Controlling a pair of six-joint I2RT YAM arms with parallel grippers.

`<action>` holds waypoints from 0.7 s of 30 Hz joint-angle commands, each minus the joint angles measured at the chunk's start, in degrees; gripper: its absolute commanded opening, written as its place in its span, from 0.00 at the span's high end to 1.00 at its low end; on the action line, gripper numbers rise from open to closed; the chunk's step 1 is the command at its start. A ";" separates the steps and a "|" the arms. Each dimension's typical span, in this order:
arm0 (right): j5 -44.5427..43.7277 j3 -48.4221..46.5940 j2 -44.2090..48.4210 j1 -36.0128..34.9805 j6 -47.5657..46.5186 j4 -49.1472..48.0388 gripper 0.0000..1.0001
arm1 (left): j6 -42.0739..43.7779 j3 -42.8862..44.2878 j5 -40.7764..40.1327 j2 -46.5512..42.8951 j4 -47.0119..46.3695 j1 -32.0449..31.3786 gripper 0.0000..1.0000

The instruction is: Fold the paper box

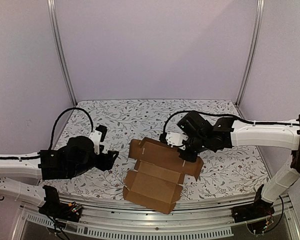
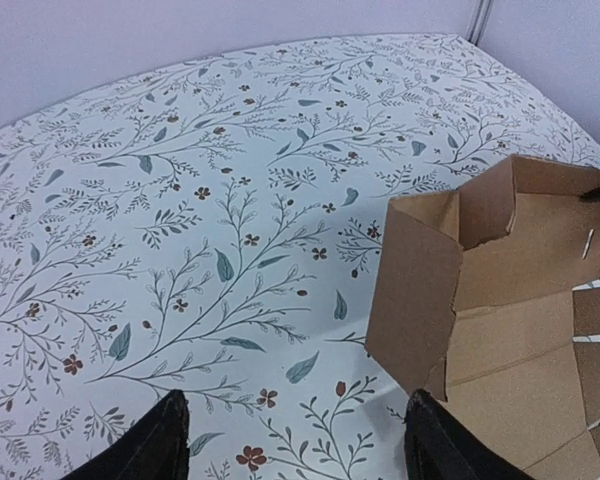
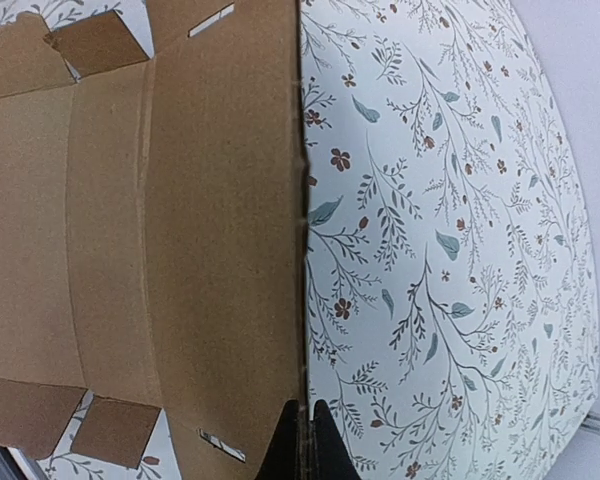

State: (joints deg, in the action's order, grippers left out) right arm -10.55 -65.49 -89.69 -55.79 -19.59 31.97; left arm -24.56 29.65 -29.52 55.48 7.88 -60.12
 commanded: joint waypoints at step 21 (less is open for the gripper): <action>-42.29 16.23 -0.62 -17.13 -37.67 -40.28 1.00 | -0.33 -7.25 9.61 6.90 -14.82 2.69 0.27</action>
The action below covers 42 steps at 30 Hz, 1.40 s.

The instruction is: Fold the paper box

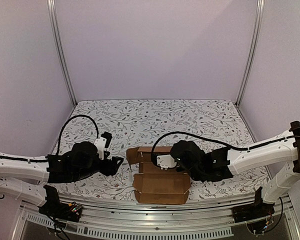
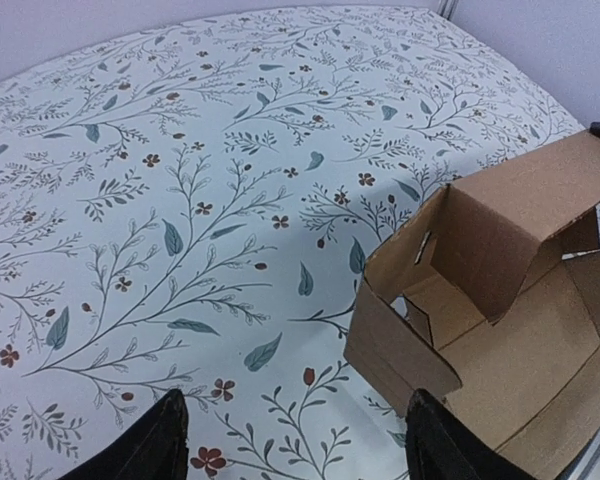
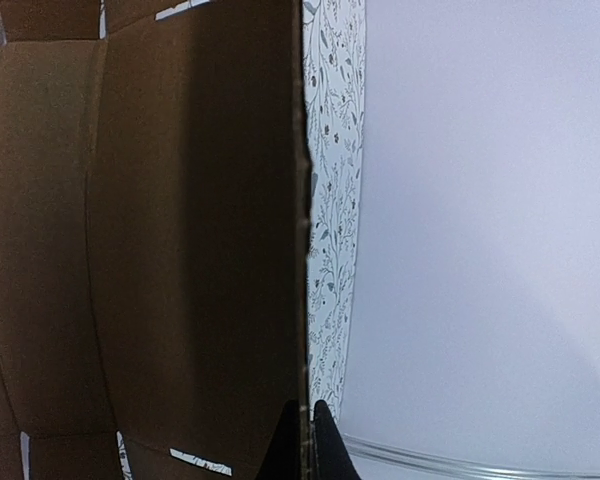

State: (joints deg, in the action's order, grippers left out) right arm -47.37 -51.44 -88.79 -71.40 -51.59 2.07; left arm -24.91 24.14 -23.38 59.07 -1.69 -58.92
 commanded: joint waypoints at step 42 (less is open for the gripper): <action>-11.53 10.79 -7.88 -5.27 -9.41 -30.92 1.00 | 4.19 1.26 9.34 18.96 -18.40 3.48 0.18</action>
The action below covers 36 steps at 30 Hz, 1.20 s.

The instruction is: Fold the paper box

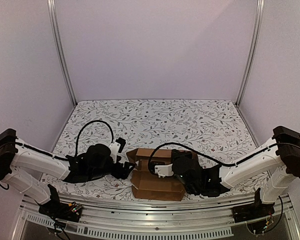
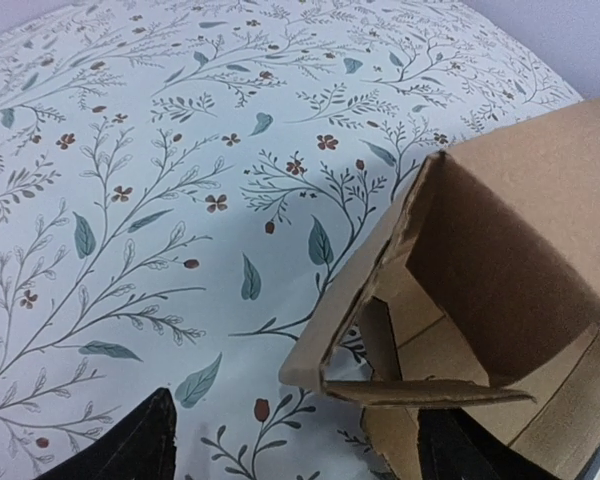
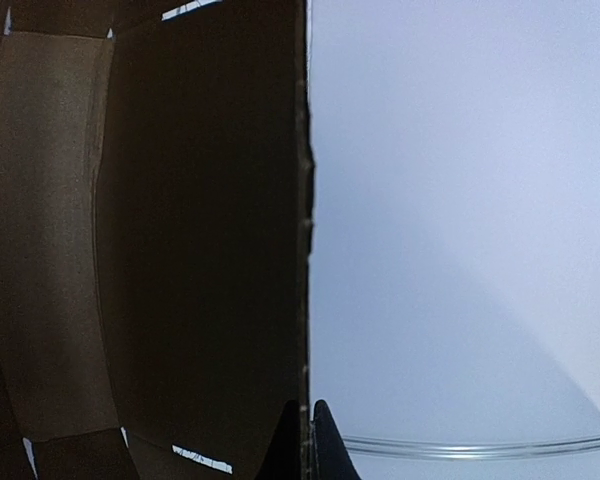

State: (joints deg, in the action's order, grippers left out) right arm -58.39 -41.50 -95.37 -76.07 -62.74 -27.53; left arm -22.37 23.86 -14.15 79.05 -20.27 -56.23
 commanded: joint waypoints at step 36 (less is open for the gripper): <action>-0.54 0.54 -1.83 -0.88 2.10 -1.94 1.00 | -1.71 -2.61 1.43 -21.71 19.24 0.37 0.20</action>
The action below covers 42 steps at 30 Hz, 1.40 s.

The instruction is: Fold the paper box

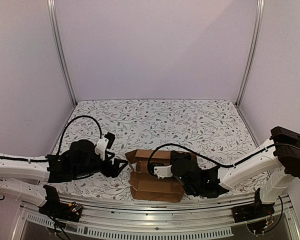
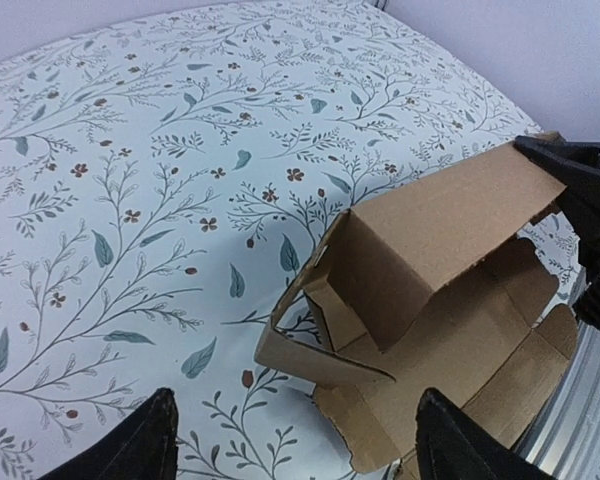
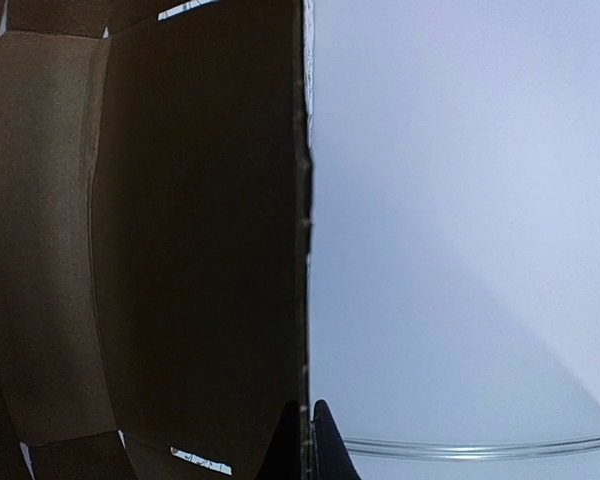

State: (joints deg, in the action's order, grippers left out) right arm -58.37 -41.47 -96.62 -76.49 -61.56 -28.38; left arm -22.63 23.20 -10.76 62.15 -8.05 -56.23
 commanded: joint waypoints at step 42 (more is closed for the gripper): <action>-1.67 -1.54 -2.83 -1.73 1.80 -1.12 1.00 | -3.23 2.75 8.10 18.65 -10.37 5.79 1.00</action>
State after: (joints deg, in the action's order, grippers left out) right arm -59.24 -41.74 -98.32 -77.73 -60.49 -28.77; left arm -24.32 27.46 -0.84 82.74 -20.53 -48.80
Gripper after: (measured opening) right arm 0.007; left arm 0.006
